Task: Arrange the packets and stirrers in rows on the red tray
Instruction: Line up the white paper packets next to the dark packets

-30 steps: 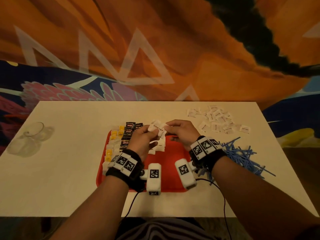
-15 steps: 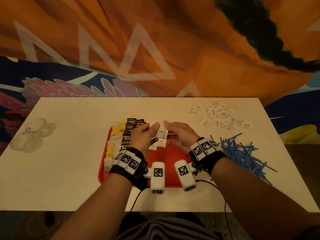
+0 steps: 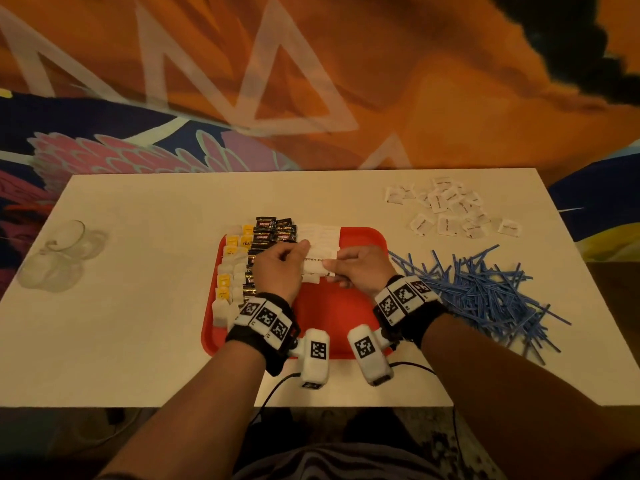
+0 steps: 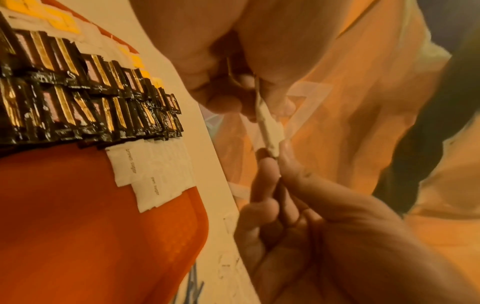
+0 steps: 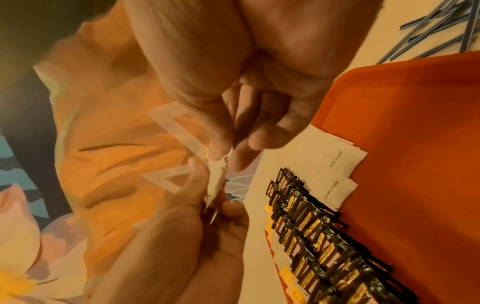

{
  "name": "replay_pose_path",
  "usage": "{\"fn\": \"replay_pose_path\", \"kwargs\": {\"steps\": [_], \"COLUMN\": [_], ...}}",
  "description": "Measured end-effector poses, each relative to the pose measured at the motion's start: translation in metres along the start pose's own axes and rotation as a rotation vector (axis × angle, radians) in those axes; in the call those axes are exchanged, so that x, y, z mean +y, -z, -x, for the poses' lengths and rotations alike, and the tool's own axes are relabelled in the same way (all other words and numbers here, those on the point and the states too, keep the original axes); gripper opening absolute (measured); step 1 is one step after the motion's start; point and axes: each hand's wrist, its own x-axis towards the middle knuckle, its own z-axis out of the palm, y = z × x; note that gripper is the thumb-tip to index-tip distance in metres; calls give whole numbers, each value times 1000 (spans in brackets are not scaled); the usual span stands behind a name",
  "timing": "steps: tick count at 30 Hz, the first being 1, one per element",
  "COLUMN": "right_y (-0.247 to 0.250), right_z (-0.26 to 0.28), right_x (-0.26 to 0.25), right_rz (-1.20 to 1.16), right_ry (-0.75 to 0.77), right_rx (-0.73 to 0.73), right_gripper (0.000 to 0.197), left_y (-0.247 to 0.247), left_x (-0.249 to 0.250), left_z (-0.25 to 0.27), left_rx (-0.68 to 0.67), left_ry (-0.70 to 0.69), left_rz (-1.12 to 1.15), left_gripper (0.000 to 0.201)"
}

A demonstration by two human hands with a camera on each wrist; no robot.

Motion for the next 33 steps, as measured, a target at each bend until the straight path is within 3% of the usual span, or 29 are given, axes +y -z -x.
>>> {"fn": "replay_pose_path", "kwargs": {"steps": [4, 8, 11, 14, 18, 22, 25, 30, 33], "right_y": [11, 27, 25, 15, -5, -17, -20, -20, -20], "right_z": [-19, -41, -54, -69, -90, -106, -107, -102, -98], "right_x": [25, 58, 74, 79, 83, 88, 90, 92, 90], "right_rz": [135, 414, 451, 527, 437, 545, 678, 628, 696], "right_ry": [-33, -115, -199, -206, -220, -244, -225, -204, -25], "right_rx": [102, 179, 173, 161, 159, 185, 258, 329, 272], "right_gripper": [31, 23, 19, 25, 27, 28, 12, 12, 16], "left_y": [8, 21, 31, 43, 57, 65, 67, 65, 65], "left_x": [-20, -38, -52, -64, -73, -76, -77, -81, -79], "left_z": [-6, -7, -7, -9, -15, -21, -22, -23, -23], "left_rx": [-14, -71, -78, -79, -70, -33, -29, -27, -17], "left_ry": [112, 211, 261, 296, 347, 394, 401, 419, 407], "left_rz": [-11, -18, -18, -18, -3, 62, 71, 76, 75], "left_gripper": [24, 20, 17, 16, 13, 9, 9, 6, 6]}}
